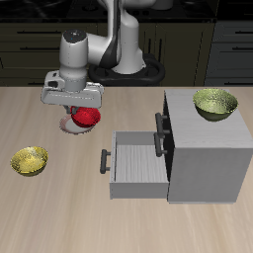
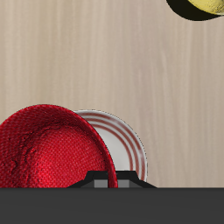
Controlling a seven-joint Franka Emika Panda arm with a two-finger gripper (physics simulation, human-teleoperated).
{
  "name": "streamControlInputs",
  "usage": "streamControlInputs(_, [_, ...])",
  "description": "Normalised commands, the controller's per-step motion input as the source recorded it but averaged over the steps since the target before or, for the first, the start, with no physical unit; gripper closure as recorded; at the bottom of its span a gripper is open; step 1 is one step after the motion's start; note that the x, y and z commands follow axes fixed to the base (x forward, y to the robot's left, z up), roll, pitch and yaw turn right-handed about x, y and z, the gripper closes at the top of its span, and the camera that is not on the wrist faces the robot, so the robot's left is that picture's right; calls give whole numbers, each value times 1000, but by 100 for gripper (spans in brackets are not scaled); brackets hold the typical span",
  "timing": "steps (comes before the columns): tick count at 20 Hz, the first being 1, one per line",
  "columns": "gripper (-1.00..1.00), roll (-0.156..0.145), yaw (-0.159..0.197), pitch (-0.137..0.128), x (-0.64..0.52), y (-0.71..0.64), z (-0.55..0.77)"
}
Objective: Place the red bowl on the plate
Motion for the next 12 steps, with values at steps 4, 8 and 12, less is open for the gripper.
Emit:
streamControlInputs(4, [100,-19,10,29,-21,14,-149])
streamControlInputs(8, [-100,-53,35,10,-30,-22,-42])
streamControlInputs(12, [-100,4,-1,2,-24,-34,7])
